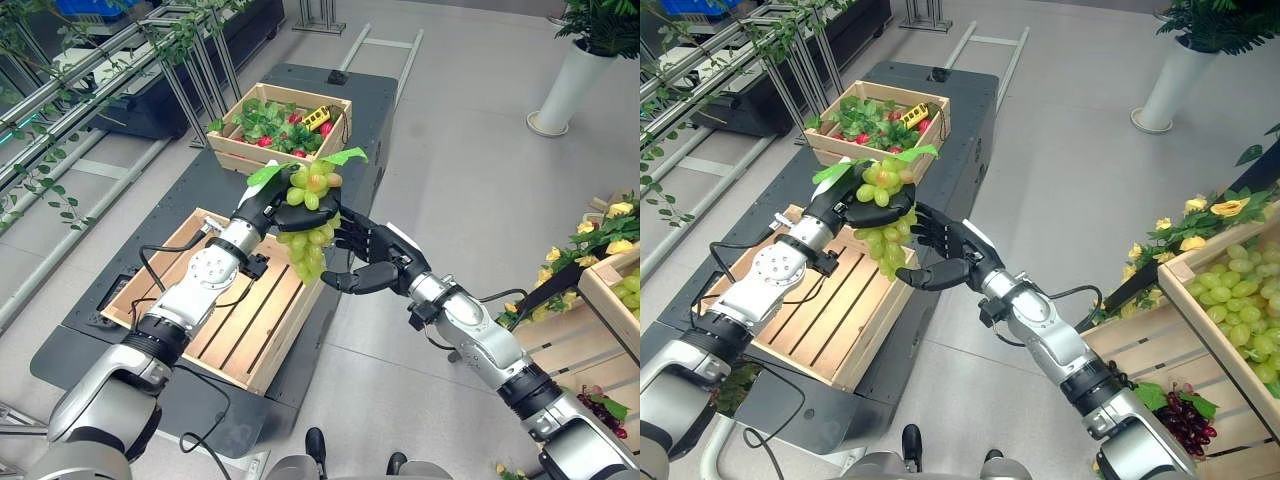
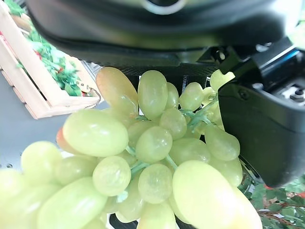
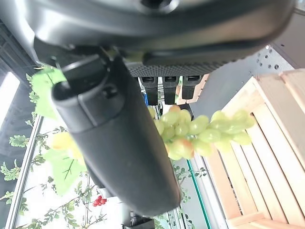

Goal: Pick up the fruits from the basket on one side to the basket on the other side

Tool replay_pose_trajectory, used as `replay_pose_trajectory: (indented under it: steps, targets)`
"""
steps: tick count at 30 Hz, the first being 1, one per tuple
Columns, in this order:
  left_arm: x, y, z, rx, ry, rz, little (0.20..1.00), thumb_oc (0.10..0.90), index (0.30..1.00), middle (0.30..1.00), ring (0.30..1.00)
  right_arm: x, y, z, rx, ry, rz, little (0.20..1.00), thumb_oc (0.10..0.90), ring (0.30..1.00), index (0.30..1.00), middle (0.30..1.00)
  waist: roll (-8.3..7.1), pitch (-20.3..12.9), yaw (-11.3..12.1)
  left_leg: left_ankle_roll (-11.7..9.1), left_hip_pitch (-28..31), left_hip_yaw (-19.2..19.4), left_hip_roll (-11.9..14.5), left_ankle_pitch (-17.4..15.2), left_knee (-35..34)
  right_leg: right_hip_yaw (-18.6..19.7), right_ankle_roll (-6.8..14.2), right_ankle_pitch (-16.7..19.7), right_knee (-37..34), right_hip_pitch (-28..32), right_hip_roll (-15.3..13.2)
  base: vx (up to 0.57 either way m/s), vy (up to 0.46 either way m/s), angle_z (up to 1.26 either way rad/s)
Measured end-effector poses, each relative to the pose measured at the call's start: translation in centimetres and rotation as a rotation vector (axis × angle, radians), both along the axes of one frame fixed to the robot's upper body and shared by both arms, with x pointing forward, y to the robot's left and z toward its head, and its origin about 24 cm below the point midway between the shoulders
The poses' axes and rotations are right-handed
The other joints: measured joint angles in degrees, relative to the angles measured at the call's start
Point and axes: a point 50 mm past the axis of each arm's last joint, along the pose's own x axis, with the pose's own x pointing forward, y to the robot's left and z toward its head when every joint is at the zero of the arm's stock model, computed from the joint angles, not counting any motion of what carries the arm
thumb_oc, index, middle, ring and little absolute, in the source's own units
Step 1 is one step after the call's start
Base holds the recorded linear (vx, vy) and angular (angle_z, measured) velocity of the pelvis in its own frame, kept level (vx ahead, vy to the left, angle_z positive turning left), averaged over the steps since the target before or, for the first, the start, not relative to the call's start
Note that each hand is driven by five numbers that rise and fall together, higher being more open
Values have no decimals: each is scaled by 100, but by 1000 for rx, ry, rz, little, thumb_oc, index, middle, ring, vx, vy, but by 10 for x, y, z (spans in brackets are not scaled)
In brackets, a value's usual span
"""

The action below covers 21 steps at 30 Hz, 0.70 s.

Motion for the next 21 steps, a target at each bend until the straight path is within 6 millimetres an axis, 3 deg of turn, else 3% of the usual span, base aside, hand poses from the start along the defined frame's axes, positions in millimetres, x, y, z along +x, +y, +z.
replay_pose_trajectory:
  steps: [10,21]
  targets:
    - [1,-3,1,-4,-5,-7,300,400,300,300,300,3,14,-5,278,219,43,900,800,900,900,900,-1,-1,24,0,1,-34,1,0,0,-8,-1,3,-8,10,0,0,0,0]
    - [0,-5,3,-9,43,-85,300,400,300,300,300,4,13,-9,271,250,38,900,800,900,900,900,-49,-45,61,0,24,-44,0,0,0,-10,-1,3,-16,37,2,0,0,0]
